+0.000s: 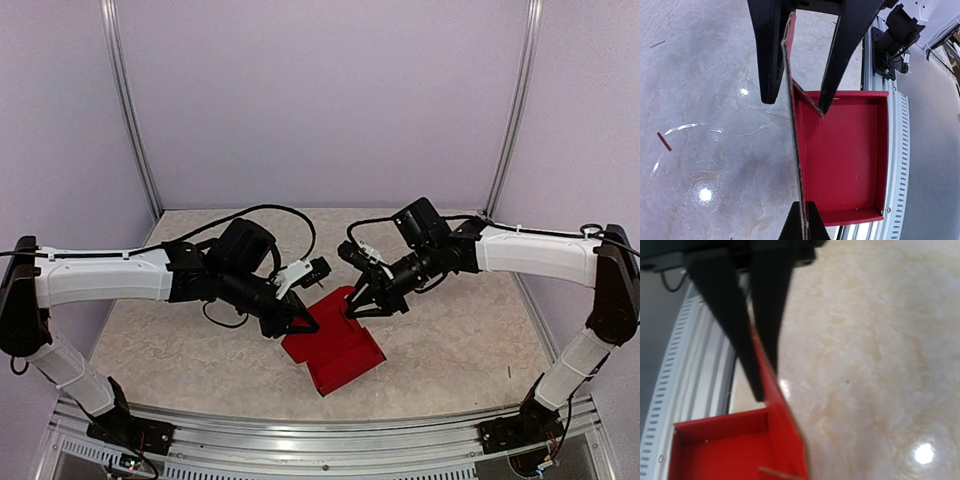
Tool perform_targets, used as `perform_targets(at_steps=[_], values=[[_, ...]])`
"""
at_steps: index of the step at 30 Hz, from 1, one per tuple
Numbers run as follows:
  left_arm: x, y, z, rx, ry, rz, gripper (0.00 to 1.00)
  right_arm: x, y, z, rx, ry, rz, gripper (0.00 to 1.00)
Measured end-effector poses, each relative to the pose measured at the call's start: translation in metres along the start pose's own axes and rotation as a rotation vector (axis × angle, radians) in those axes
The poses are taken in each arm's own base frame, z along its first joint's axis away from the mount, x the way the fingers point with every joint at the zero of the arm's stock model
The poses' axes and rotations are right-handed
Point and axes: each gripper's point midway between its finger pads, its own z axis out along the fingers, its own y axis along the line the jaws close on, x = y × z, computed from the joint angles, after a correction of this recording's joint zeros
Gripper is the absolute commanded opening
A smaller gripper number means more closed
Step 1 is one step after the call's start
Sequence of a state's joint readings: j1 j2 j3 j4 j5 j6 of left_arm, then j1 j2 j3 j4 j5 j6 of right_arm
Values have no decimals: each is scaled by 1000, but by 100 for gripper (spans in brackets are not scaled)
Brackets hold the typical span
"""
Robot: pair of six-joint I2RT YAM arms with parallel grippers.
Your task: Fold the paper box
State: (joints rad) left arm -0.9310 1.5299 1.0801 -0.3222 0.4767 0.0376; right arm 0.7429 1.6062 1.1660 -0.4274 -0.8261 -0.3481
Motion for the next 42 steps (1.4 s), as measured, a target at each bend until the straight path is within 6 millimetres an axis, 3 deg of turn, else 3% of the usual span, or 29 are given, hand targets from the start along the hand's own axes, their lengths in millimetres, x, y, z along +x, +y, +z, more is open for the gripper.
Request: perform_targets(at_steps=[4,10,15,18,22,24,26,27,29,32,35,40,42], values=[[2,-5,-2,11,-10,32,1,-1,11,3,-64,-4,-36,24],[4,-13,-14,2,-39,84,1,-9,26,8,-180,-33,-67,1],[9,-16,-18,0,-39,100,5,-9,28,14,-237,-39,-54,0],[9,-15,-17,-7,-41,103,31,-8,27,15,-236,-36,-39,0],[-23,-14,-26,-39,-155,151,47,-4,19,20,-181,-4,-35,0],[-34,-13,-33,-69,-195,160,67,-3,16,20,-161,6,-37,0],[-40,-11,-43,-110,-227,163,96,-1,12,19,-146,11,-33,0],[-41,-11,-49,-128,-245,164,98,-1,11,17,-143,11,-29,0],[-37,-12,-64,-166,-286,153,99,0,8,12,-135,7,-19,0],[-15,-11,-91,-235,-369,121,99,-3,-1,-3,-113,-16,-6,0],[13,2,-106,-336,-454,50,98,-11,-1,-18,-112,-55,-4,0],[60,36,-100,-463,-500,-54,85,-23,10,-31,-157,-107,-7,0],[69,43,-93,-476,-490,-71,82,-26,14,-33,-177,-119,-3,0]])
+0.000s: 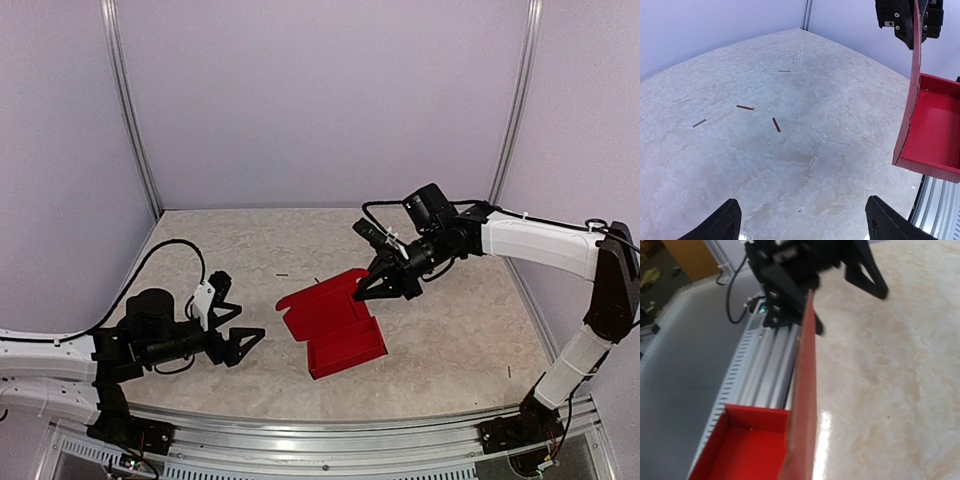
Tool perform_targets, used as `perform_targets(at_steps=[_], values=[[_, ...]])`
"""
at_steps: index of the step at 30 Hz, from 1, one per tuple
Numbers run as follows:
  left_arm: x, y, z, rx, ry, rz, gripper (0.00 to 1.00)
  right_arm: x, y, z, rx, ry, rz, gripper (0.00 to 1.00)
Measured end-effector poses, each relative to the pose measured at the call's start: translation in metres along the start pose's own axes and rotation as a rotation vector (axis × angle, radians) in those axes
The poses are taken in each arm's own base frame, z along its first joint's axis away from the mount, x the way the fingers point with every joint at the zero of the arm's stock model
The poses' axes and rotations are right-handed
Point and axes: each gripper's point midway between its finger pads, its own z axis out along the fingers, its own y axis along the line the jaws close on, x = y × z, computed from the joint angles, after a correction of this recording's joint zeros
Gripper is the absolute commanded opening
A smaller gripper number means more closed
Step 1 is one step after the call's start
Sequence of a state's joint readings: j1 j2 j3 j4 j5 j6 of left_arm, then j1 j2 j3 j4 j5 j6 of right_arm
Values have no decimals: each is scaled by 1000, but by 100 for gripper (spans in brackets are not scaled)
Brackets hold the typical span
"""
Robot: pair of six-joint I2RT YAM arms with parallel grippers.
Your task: Fold the paper box
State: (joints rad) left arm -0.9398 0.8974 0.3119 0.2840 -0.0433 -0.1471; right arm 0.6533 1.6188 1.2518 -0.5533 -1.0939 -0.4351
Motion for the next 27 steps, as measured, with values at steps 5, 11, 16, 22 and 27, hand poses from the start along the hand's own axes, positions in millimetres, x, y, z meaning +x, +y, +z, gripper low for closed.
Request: perform_targets(at_steps=[5,11,16,22,27], values=[[0,-5,17,36,-25,-3,77,-3,5,0,-26,-15,14,0],[-10,-23,30,138,-61,21,74,-4,6,0,-32,-19,30,0],[-28,-39,39,215,-100,48,69,-5,7,-1,-33,-23,33,0],[-30,-53,48,299,-99,62,68,-7,10,-3,-29,-32,32,0],[-32,-62,48,352,-102,71,70,-7,11,-6,-12,-41,37,0]])
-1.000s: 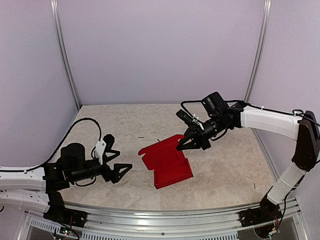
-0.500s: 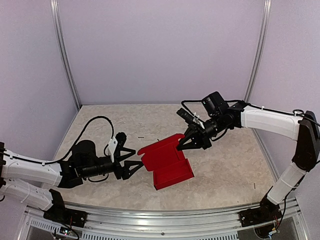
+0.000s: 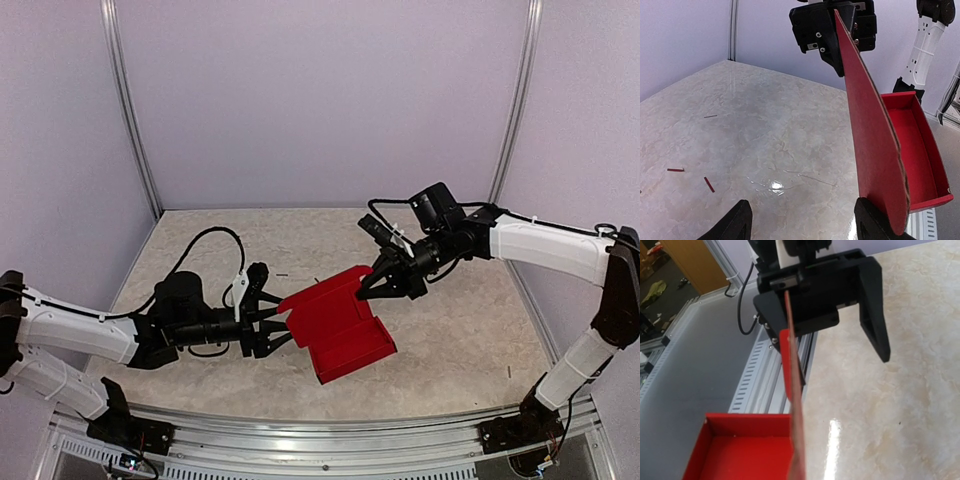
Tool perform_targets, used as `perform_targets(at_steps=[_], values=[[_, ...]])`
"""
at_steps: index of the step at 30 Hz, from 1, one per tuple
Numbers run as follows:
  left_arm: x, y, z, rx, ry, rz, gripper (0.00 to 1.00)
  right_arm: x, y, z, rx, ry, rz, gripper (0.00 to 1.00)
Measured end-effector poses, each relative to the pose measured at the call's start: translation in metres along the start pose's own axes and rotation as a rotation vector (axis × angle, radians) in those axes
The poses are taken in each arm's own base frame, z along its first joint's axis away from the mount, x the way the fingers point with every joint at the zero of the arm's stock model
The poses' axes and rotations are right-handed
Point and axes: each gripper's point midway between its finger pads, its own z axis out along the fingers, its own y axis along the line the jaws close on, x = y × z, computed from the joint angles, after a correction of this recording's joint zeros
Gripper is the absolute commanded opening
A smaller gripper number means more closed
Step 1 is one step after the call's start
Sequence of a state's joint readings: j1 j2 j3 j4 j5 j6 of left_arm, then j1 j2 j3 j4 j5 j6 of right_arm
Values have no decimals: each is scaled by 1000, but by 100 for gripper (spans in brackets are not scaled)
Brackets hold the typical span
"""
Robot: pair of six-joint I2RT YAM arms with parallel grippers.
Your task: Fold the paper box
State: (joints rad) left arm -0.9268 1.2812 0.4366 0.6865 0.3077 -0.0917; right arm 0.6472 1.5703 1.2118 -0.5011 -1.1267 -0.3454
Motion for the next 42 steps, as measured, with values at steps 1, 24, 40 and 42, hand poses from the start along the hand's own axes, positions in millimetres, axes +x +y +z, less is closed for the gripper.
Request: perform_targets(at_steps=[1,24,40,42], values=[[0,-1,0,5,0,2,70,0,0,-1,2,-2,2,0],[5,-6,7,52,57,5,63,-4,-5,-8,29,-24,9,0],[-4,-6,13,58,64,10,64,-4,-2,-12,38,-29,3,0],[-11,-6,7,45,49,16,64,-5,-1,-13,41,-30,-5,0]])
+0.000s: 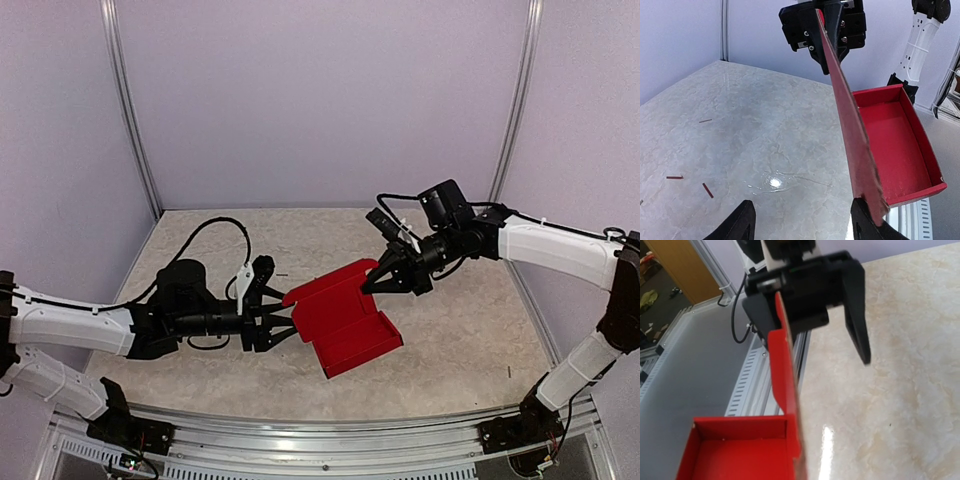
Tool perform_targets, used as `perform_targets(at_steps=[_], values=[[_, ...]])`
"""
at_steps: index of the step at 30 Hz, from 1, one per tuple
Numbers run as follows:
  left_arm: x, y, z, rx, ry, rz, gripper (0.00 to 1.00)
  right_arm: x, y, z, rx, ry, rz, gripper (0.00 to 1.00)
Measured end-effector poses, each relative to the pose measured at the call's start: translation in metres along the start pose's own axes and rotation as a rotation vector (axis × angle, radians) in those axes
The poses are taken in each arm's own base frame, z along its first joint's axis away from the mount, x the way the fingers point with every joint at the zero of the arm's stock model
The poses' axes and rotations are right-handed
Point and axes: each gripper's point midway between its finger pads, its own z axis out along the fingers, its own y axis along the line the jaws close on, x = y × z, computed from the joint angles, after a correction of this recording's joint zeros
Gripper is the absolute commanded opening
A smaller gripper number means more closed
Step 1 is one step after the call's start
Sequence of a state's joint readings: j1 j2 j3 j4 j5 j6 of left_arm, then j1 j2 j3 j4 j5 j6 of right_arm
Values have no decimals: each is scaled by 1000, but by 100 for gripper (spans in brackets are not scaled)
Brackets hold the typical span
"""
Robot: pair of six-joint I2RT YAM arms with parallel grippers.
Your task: Fold the paper box
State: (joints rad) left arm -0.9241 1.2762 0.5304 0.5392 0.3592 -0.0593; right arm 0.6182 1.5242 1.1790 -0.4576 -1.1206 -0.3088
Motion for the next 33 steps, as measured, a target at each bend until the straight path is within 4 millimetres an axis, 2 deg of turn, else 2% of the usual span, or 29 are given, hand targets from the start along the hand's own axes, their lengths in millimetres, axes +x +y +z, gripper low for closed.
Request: perform_targets(at_steps=[3,7,17,24,33], values=[[-7,-2,-9,-11,-19,7,64,0,0,0,2,0,-6,0],[-7,-2,-10,-11,-21,7,64,0,0,0,3,0,-6,0],[12,-7,8,52,35,-10,64,3,-4,-1,26,14,6,0],[6,-13,13,90,29,-3,64,4,-6,-2,37,18,10,0],[-1,-24,8,127,19,3,63,3,-9,-2,49,18,2,0]])
